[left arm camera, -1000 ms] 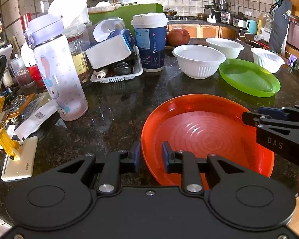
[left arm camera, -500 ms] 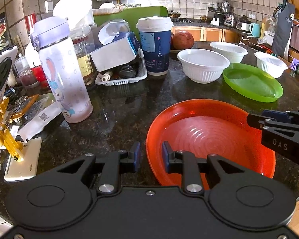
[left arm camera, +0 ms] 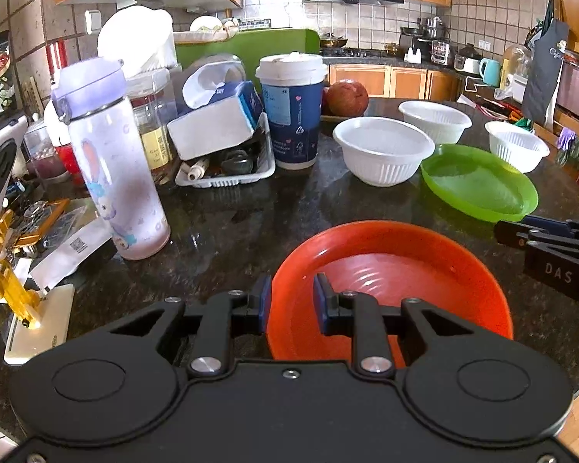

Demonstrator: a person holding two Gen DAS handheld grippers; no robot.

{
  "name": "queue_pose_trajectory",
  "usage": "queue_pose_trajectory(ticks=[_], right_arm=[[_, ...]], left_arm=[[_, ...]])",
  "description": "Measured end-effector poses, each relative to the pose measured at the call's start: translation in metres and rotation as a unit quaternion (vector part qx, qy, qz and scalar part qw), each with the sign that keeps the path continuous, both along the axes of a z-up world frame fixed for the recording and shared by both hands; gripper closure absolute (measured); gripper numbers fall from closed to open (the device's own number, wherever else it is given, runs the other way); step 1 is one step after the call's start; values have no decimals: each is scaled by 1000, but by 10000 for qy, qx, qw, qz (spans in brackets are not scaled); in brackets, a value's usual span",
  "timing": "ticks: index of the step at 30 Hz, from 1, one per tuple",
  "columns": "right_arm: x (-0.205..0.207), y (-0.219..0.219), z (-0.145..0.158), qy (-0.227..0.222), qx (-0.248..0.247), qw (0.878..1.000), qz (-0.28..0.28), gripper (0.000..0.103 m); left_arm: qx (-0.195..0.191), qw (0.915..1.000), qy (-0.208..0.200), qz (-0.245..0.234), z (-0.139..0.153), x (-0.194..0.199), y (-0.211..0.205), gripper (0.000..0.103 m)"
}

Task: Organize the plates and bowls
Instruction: 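Lower the orange plate onto the magenta plate and open the left gripper, then move the left gripper to the green plate and grasp its rim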

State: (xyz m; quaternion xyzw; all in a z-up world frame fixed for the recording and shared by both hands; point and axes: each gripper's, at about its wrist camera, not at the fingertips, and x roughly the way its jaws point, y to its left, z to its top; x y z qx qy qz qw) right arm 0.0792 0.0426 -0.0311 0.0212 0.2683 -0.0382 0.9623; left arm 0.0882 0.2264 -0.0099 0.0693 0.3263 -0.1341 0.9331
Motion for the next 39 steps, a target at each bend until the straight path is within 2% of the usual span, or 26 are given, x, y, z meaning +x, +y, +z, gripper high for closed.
queue_pose_trajectory(ticks=[8,17,29,39], right_arm=[[-1,-41,8,-140,31,9997,-207,69],[10,-96,14,-159,17,9995,-288,68],[36,-171,14,-49,41,9996,-278,68],[69,-193,3,156,213,9996,-87,68]], left_arm=[[-7,9997,-219,68,11,-5,-28,69],[-25,9996,-256,84,17,6,-79,69],[-22,9998,-149,165,14,27,-148,69],[82,9995,53,289,3,48,-187,69]])
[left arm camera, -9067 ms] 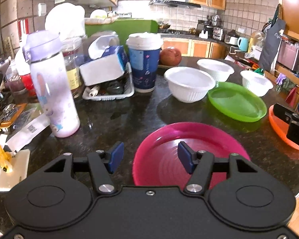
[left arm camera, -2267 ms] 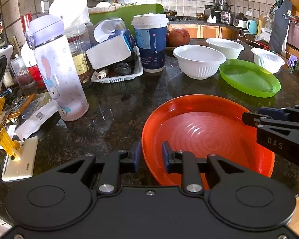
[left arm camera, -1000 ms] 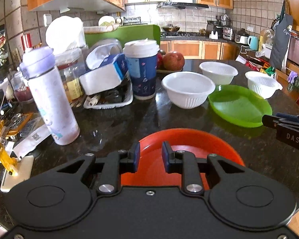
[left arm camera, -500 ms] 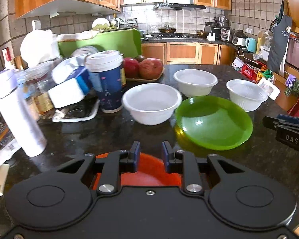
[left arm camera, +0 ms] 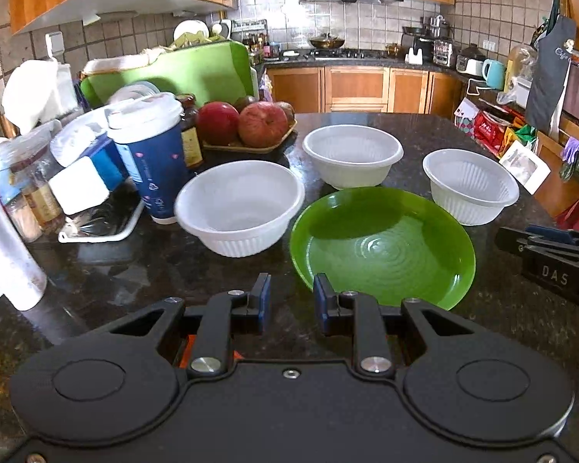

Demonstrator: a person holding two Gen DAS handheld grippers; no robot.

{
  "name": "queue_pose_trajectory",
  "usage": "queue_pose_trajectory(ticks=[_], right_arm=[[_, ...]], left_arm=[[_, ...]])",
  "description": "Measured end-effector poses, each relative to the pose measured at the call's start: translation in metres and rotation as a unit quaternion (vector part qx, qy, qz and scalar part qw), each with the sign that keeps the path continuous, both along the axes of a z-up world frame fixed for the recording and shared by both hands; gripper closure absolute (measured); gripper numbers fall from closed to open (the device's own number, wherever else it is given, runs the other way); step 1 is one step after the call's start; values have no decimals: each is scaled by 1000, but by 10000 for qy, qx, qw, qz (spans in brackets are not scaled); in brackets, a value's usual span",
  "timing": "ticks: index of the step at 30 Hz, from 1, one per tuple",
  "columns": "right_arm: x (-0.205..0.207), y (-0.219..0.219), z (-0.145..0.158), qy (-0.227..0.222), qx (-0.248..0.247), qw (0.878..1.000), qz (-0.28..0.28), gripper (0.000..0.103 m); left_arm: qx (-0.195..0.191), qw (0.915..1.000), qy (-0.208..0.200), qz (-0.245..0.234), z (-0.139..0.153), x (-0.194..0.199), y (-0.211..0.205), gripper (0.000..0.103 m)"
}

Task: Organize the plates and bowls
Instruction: 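Move the left gripper to the green plate and grasp its rim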

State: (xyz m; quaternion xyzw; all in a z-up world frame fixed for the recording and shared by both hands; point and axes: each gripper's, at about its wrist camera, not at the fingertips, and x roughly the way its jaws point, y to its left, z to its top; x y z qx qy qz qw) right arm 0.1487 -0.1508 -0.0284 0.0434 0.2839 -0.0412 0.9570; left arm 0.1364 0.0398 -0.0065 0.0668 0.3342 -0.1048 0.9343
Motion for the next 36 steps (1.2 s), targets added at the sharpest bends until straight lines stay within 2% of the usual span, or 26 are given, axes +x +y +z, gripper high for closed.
queue_pose_trajectory(ticks=[17,27,36], right_arm=[[54,-10,-24,456,229,9979,402,67],[67,-6,-33,602,242,9968,464,67],[76,-7,-36,634,243,9965,489,67]], left_arm=[[213,9983,468,266,-21,42,-28,69],[279,9962,747,353,-33,60,-31,69],[363,9950,819,444,-36,68,-35,69]])
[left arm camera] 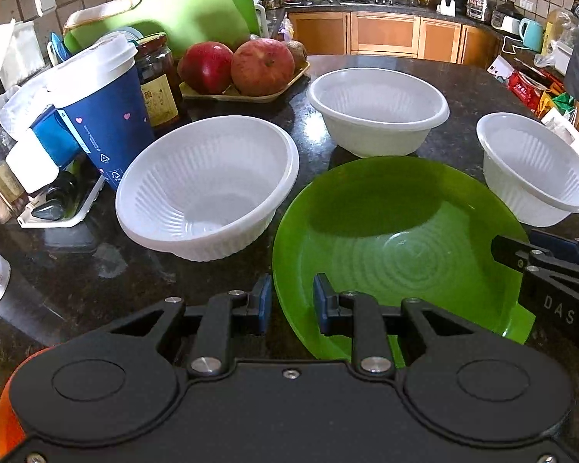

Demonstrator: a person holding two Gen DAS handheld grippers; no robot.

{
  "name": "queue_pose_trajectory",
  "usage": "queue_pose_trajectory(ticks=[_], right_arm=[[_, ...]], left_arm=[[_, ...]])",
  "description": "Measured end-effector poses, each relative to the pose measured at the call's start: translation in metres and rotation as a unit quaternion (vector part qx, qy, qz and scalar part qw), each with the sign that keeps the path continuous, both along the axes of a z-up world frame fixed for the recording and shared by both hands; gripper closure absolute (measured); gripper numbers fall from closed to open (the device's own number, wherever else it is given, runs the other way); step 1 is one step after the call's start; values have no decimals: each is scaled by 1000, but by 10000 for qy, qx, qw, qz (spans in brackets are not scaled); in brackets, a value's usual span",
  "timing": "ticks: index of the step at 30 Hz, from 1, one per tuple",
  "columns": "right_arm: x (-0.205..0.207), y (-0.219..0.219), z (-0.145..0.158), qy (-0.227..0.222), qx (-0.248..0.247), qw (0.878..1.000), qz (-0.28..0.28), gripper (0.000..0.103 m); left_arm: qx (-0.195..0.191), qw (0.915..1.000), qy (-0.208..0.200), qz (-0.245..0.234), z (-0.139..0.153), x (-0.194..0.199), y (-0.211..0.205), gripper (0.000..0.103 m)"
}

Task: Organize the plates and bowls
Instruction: 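Move the left gripper to the green plate and grasp its rim, then lift the green plate with the left gripper and carry it over the orange plate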

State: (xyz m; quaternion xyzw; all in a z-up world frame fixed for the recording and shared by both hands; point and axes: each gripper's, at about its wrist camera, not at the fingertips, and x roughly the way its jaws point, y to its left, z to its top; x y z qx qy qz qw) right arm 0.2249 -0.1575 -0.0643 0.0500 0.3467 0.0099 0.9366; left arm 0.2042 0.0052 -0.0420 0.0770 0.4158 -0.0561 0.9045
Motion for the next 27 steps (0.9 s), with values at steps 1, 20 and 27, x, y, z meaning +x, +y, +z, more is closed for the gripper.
queue_pose_trajectory(ticks=[1,20,27], right_arm=[[1,0,-1,0,1,10000,14,67],[-3,-2,-3,18,-141,9999,36,86],[-12,-3,0,54,-116,9999,17,86]], left_arm=[[15,10000,14,14,-1,1,-1,69],[15,9999,132,56,1,3,-2,84],[58,9999,122,-61,3,-9,-3,84]])
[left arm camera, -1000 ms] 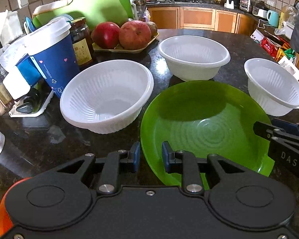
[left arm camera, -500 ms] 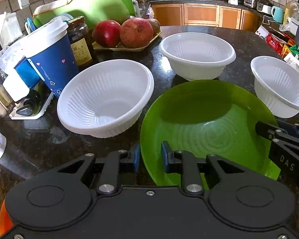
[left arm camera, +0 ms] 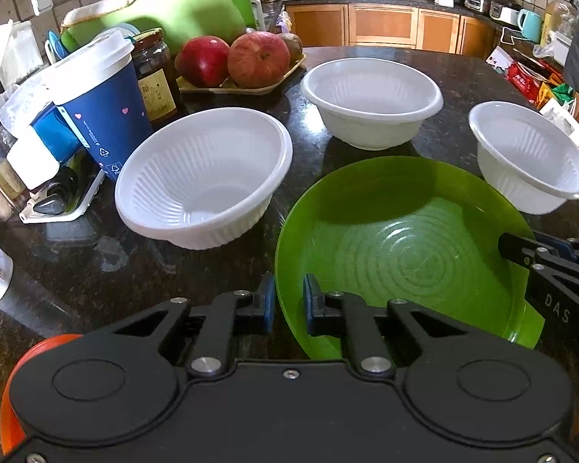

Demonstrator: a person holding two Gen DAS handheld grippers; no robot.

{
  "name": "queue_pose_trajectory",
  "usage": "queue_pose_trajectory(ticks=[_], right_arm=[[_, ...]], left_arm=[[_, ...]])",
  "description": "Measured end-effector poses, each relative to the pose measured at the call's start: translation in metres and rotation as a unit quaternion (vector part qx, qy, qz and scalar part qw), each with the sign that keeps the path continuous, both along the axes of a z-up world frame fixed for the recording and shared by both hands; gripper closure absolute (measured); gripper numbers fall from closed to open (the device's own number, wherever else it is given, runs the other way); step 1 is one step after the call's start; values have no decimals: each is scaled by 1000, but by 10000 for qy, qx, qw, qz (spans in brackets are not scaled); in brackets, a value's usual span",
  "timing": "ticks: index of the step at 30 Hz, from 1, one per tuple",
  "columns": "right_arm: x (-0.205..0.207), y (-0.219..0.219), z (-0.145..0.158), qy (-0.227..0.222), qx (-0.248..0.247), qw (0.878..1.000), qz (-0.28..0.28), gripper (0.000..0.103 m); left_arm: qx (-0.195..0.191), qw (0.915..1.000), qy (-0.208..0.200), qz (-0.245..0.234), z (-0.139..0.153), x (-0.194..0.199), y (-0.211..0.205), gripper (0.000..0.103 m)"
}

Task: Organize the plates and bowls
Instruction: 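Lift the green plate with the left gripper and carry it over the orange plate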

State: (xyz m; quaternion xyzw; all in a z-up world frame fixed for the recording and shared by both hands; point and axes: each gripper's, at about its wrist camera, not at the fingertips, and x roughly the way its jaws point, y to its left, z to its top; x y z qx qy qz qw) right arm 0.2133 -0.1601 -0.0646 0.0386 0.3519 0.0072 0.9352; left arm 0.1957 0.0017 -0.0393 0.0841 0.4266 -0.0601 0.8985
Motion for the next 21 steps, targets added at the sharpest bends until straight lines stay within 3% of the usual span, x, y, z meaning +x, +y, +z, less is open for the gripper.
queue_pose_trajectory(ticks=[21], right_arm=[[-22,-2,-2,28,46,10000,40,85]], left_arm=[[40,9997,-30,-231,-1,-32,-2,81]])
